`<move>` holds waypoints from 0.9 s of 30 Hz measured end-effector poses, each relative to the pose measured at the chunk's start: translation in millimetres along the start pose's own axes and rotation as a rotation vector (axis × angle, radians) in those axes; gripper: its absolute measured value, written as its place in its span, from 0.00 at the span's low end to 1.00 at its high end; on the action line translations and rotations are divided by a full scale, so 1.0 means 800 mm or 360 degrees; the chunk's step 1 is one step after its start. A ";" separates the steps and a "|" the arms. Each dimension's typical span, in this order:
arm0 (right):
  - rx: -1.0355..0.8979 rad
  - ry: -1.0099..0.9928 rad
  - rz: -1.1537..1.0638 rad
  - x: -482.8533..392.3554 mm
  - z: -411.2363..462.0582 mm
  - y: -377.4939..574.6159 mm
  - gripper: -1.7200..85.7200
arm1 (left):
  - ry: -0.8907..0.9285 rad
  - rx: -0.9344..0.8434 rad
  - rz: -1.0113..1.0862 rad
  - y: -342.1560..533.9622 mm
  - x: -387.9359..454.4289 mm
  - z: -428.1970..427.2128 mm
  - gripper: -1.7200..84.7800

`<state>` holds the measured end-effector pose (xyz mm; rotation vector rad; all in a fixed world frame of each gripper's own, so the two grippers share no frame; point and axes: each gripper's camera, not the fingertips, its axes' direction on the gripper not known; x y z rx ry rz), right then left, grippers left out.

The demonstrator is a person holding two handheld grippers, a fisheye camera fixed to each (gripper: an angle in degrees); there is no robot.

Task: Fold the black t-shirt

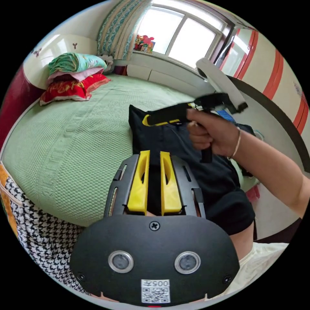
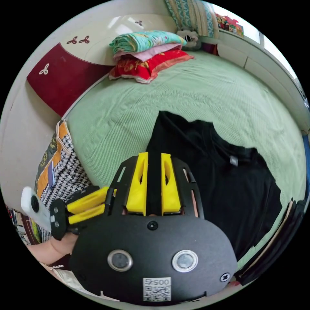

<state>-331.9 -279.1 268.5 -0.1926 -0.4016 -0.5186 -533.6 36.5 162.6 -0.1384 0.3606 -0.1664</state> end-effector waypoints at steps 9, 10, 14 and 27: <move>-0.0279 0.0568 0.0102 0.019 0.058 -0.071 0.03 | 0.0024 -0.0252 -0.0353 -0.040 -0.018 0.075 0.03; -0.0273 0.0569 0.0117 0.023 0.055 -0.072 0.03 | -0.0049 -0.0284 -0.0397 -0.043 -0.023 0.082 0.02; -0.0170 0.0385 0.0191 0.058 -0.002 -0.062 0.02 | -0.0098 -0.0309 -0.0426 -0.046 -0.013 0.098 0.01; 0.0067 0.0520 0.0501 0.329 -0.285 0.277 0.09 | -0.0072 -0.0108 0.0019 -0.013 0.105 0.068 0.10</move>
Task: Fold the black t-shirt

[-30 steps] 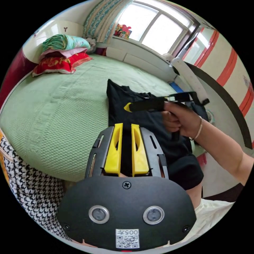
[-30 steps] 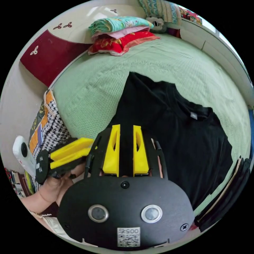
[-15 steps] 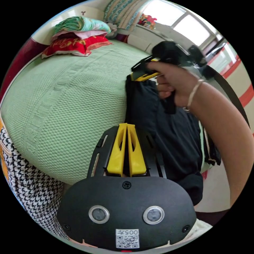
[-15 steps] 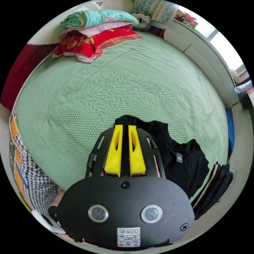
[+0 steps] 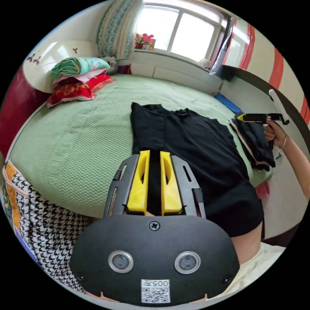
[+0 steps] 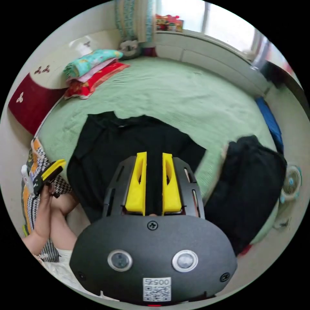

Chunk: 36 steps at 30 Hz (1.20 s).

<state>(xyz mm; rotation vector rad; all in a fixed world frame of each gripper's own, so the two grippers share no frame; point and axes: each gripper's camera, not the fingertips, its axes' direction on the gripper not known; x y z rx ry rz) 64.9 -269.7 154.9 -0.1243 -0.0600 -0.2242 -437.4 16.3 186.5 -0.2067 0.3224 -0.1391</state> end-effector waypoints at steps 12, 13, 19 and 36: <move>0.0168 -0.0298 0.0502 0.183 -0.011 0.060 0.09 | 0.0235 -0.0056 0.0454 -0.074 0.225 0.049 0.14; 0.0176 -0.0323 0.0516 0.188 -0.008 0.055 0.09 | 0.0268 -0.0095 0.0465 -0.080 0.235 0.065 0.14; -0.0018 -0.0306 0.0594 0.219 0.039 -0.005 0.12 | 0.0141 -0.0389 0.0492 -0.093 0.264 0.161 0.14; -0.0099 0.0008 0.0643 0.270 0.110 -0.029 0.01 | 0.0232 -0.0348 0.0353 -0.103 0.266 0.196 0.14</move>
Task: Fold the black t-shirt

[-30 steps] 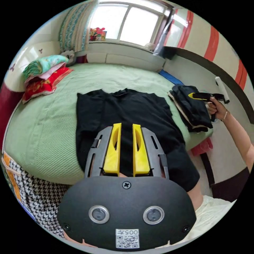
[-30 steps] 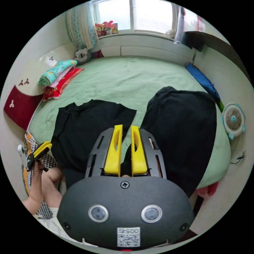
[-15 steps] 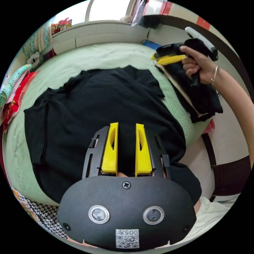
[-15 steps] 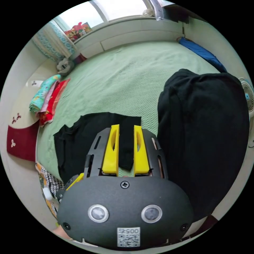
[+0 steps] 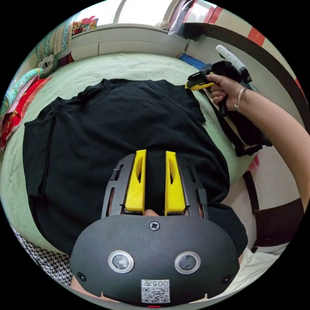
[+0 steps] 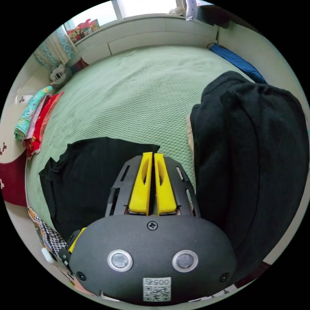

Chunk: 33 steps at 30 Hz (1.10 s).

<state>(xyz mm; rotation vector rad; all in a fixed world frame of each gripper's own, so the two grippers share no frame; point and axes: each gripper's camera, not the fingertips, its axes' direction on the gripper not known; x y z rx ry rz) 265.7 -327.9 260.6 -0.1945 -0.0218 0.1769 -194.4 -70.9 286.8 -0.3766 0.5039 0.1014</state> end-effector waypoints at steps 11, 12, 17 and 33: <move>0.0158 -0.0030 -0.0417 -0.141 -0.094 0.033 0.01 | -0.0056 0.0022 -0.0127 -0.002 -0.009 -0.029 0.13; 0.0125 -0.0111 -0.0491 -0.162 -0.101 0.037 0.02 | -0.0079 0.0025 -0.0126 -0.001 -0.010 -0.034 0.13; 0.0159 -0.0289 -0.0618 -0.178 -0.122 0.054 0.07 | -0.0141 0.0105 -0.0142 0.034 -0.032 -0.087 0.13; -0.0058 -0.0257 -0.0494 -0.058 -0.031 0.104 0.10 | -0.0328 0.0272 -0.0469 0.095 -0.179 -0.164 0.14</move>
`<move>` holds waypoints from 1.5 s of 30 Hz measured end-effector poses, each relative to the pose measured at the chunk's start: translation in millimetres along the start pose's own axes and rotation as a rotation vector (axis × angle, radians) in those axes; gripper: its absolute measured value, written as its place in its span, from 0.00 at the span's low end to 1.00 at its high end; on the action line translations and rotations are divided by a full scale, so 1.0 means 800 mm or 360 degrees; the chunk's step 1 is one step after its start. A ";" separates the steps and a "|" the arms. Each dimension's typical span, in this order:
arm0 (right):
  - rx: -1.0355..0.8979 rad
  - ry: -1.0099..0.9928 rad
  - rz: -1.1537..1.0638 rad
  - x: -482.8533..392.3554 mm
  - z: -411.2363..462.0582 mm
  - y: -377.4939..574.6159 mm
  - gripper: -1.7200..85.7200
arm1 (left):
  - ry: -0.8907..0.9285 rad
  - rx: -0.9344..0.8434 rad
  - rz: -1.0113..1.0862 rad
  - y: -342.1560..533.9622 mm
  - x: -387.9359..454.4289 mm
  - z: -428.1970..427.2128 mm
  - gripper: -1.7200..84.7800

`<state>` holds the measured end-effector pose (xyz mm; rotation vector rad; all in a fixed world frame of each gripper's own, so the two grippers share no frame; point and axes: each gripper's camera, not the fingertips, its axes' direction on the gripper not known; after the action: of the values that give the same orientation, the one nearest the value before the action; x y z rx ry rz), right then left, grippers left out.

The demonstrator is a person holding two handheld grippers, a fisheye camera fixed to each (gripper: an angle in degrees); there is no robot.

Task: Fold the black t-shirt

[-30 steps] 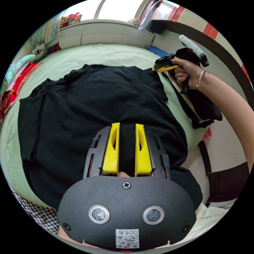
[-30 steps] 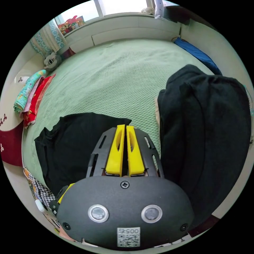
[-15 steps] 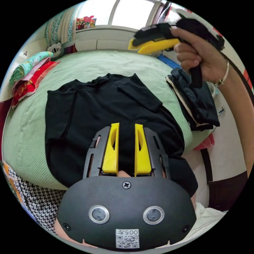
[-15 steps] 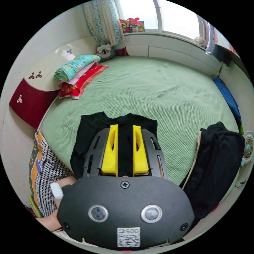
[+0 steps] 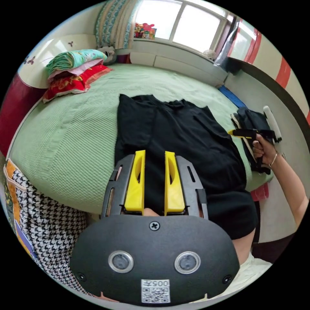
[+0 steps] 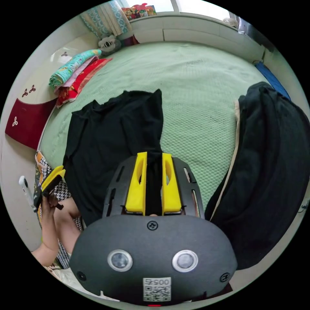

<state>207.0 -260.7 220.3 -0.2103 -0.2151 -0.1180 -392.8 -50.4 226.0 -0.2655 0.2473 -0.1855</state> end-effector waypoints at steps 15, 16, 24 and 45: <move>-0.0046 -0.0125 0.0042 -0.008 0.068 -0.098 0.14 | 0.0031 -0.0087 -0.0084 -0.132 -0.100 0.084 0.13; -0.0065 -0.0124 0.0029 -0.013 0.073 -0.097 0.14 | 0.0062 -0.0101 -0.0050 -0.133 -0.099 0.083 0.11; 0.0109 0.0240 -0.0151 -0.077 0.032 -0.100 0.01 | -0.0133 -0.0141 0.0171 -0.171 -0.093 0.057 0.05; -0.0019 -0.0005 -0.0327 -0.118 -0.061 0.180 0.15 | 0.0181 -0.0243 0.0242 0.000 -0.117 -0.056 0.11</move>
<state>144.8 -123.0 124.8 -0.1999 -0.2387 -0.3230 -493.6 -41.3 204.3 -0.3866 0.3937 -0.0307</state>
